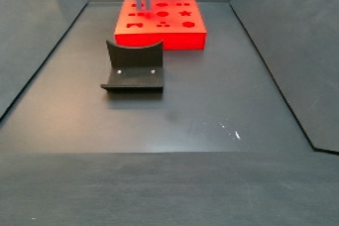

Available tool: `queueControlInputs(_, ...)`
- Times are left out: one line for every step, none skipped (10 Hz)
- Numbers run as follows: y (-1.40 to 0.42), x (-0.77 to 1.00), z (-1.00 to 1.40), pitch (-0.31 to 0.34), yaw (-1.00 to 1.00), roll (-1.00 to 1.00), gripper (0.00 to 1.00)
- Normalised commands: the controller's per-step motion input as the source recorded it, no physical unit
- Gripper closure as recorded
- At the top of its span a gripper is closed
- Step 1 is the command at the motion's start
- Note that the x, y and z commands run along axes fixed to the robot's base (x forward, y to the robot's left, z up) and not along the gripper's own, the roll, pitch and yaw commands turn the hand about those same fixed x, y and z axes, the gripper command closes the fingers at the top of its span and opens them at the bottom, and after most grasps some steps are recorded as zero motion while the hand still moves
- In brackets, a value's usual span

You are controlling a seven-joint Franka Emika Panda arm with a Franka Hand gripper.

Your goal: Insert the double-square object.

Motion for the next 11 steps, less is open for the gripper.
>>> queueControlInputs(0.08,0.75,-0.14,0.107,-0.22,0.02,1.0)
queueControlInputs(0.1,0.68,-0.17,0.091,-0.41,0.0,1.0)
queueControlInputs(0.11,0.58,-0.14,0.083,-0.48,0.0,1.0)
queueControlInputs(0.07,0.4,-0.12,0.04,-0.43,0.0,1.0)
queueControlInputs(0.08,0.26,-0.12,0.044,-0.28,0.0,1.0)
queueControlInputs(0.11,0.17,-0.15,0.01,-0.23,0.0,1.0)
queueControlInputs(0.09,0.0,-0.2,0.0,-0.14,0.0,1.0)
queueControlInputs(0.05,0.0,-0.32,-0.044,-0.07,0.0,1.0)
queueControlInputs(0.11,0.0,-0.38,-0.056,0.0,0.0,1.0)
queueControlInputs(0.21,0.09,-0.47,-0.027,-0.23,0.0,1.0)
queueControlInputs(0.29,0.18,-0.47,0.0,-0.53,-0.04,1.0)
